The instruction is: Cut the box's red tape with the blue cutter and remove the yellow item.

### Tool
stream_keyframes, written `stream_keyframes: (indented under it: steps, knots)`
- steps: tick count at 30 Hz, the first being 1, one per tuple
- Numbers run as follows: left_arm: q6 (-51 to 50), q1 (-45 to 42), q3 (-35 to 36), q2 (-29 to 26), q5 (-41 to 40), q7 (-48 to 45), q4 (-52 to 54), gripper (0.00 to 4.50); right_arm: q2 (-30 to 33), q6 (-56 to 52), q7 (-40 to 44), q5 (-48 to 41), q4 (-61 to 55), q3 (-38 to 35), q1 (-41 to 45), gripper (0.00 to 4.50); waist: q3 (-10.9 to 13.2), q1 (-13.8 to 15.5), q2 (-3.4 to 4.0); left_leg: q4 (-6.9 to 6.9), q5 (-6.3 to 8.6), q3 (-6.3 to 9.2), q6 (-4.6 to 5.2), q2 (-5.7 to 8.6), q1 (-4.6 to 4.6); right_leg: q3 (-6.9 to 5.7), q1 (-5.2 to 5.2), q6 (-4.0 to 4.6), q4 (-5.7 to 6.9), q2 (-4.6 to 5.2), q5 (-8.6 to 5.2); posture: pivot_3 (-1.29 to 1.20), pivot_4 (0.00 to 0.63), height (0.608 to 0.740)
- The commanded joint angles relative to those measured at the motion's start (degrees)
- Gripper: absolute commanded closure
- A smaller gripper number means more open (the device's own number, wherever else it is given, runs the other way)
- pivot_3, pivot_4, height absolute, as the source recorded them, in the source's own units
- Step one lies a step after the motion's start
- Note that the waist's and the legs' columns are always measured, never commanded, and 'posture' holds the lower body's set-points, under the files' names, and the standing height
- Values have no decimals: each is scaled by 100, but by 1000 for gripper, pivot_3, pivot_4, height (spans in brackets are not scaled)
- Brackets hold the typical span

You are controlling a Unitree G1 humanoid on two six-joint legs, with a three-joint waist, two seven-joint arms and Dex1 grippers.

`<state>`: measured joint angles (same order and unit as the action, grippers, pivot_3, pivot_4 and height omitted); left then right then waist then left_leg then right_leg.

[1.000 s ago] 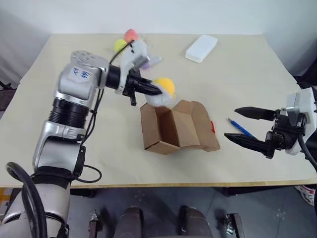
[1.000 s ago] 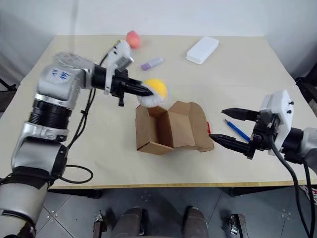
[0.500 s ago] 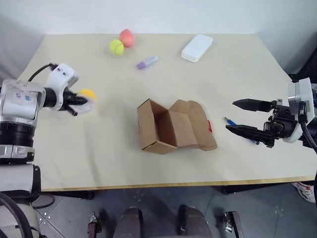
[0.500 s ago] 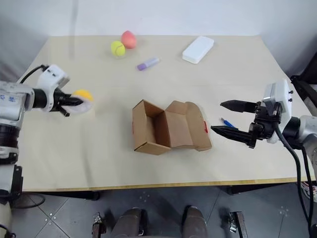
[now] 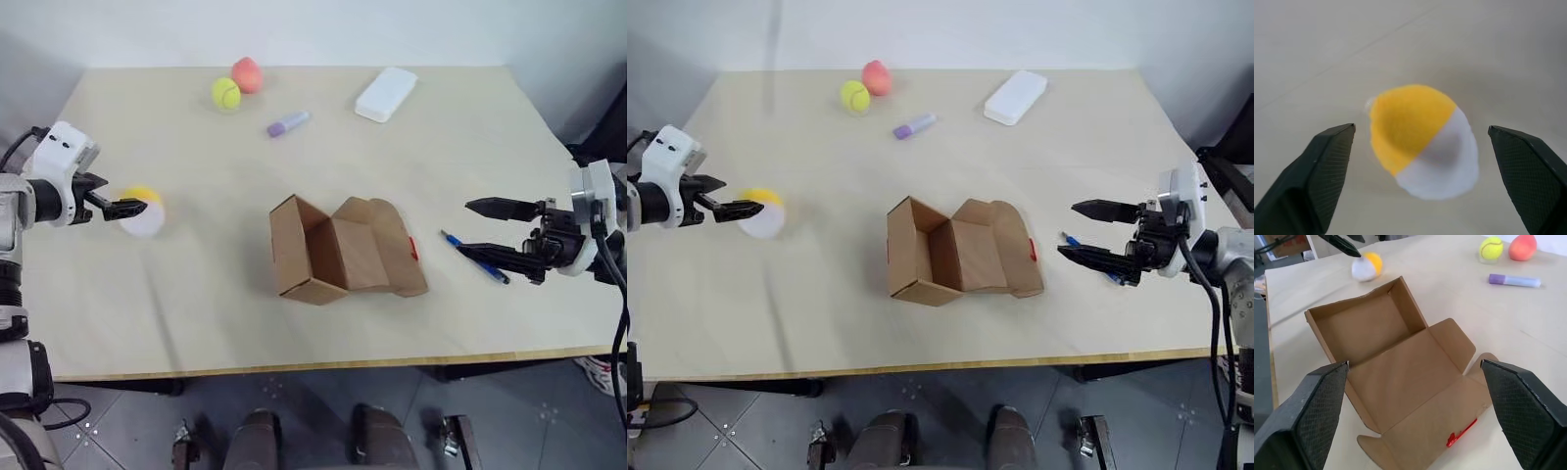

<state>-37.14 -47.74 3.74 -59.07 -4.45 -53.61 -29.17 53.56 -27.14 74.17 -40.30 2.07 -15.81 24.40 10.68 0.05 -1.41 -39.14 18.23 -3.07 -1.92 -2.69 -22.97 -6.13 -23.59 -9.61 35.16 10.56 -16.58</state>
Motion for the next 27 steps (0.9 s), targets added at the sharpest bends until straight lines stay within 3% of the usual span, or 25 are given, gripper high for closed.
stream_keyframes:
  steps: [1, 6, 9, 12, 15, 19, 27]
  knots:
    - [-17, 146, 289, -254, -175, -132, 338, 16, 72, 74, 79, -8, -15, -119, 148, 0, 0, -19, 0, 0, 0, 0, 0, 0, 1, 0, 0, 0, 0, 0, 0, 0, 150, 740]
    - [-134, 445, 521, -375, -461, -342, 618, 16, 81, 69, 147, 30, 44, -147, 190, 0, 0, -18, 0, 0, 1, 0, -1, -1, 4, 0, -1, 0, 11, 0, 0, 0, 150, 740]
    - [-67, 816, 1398, -17, -1178, -310, 1281, 16, 122, 194, 160, 139, 187, -226, 165, 0, 0, -16, 0, -1, 1, 0, -2, -1, 3, 1, -1, 0, 11, 1, 0, 0, 150, 740]
    - [785, 2040, 2094, 543, -1795, -753, 2531, 16, 170, 414, 555, 80, 578, -496, -67, 0, -1, -10, 2, -3, 4, -1, -4, -1, 4, 1, 0, -1, 11, 6, 0, 0, 150, 740]
    - [1040, 3399, 2270, 807, -2019, -1073, 3538, 16, 247, 651, 962, 155, 1081, -637, -309, 0, -1, -16, 3, 1, 13, -5, -9, -2, 22, 0, 7, -1, 20, 7, 1, 0, 150, 740]
    - [996, 4057, 2431, 1017, -2545, -1293, 3733, 16, 439, 1046, 1371, 493, 1529, -557, -665, 0, -1, -18, 3, 1, 12, -16, -11, -9, 36, 3, 9, 8, 26, 4, -4, 0, 150, 740]
    - [1481, 4995, 2672, 1249, -2720, -1404, 3906, 16, 441, 1572, 1365, 844, 1669, -655, -1319, 0, -2, -16, 7, 2, 14, -42, -11, -14, 79, 17, 44, 13, 14, 5, -4, 0, 150, 740]
